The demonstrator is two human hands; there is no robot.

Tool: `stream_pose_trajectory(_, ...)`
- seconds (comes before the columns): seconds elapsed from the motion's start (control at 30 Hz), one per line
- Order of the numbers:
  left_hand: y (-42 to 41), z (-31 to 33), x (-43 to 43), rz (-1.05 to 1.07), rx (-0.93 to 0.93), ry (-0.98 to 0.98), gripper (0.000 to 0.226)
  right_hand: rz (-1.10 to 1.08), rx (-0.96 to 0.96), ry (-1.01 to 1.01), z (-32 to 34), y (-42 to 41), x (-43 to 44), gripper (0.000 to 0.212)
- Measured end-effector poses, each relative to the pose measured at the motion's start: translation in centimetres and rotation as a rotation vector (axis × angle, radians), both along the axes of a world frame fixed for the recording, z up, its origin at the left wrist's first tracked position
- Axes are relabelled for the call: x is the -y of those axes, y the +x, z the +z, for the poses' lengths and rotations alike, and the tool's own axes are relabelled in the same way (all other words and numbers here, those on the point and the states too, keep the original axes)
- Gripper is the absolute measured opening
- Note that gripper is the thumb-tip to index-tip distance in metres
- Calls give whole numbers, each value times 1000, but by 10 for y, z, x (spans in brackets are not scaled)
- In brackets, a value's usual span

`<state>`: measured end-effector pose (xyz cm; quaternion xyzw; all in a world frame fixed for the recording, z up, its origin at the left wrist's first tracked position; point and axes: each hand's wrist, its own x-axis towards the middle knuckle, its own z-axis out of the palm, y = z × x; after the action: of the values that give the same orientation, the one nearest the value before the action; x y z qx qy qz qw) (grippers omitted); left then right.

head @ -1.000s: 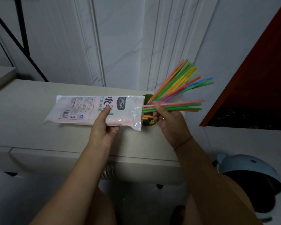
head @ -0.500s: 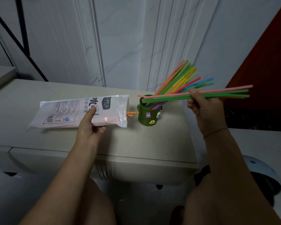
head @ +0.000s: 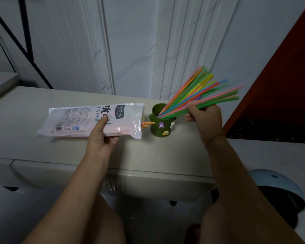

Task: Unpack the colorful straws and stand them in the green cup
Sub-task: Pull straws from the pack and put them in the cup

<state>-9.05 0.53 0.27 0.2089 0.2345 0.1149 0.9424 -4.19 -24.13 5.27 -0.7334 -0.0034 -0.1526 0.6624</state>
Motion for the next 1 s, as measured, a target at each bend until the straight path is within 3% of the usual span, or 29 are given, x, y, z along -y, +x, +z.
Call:
stream_pose_trajectory(0.37,1,3,10,-29,29,-6,27,53,-147,-152,-24,32,-24,16)
stream_pose_trajectory(0.47,1,3,13,-36,40,-22,28,86,-172,-105,-31,30,-25,17)
stream_pose_trajectory(0.6,0,2,14,-34,54,-33,30,106,-232,-10,-40,16,-23,33)
stream_pose_trajectory(0.67,0,1,15,-41,59,-16,27,138,-292,22,-40,2,-22,30)
stream_pose_trajectory(0.77,-1,1,18,-65,68,24,23,247,-435,229,-40,-22,-29,24)
stream_pose_trajectory(0.87,-6,5,26,-87,95,125,25,382,-637,632,-41,-35,-41,32)
stream_pose_trajectory(0.93,-9,6,31,-96,132,252,35,448,-732,866,-38,-38,-48,38)
stream_pose_trajectory(1.0,-12,10,34,-99,190,380,48,460,-772,969,-35,-40,-54,38)
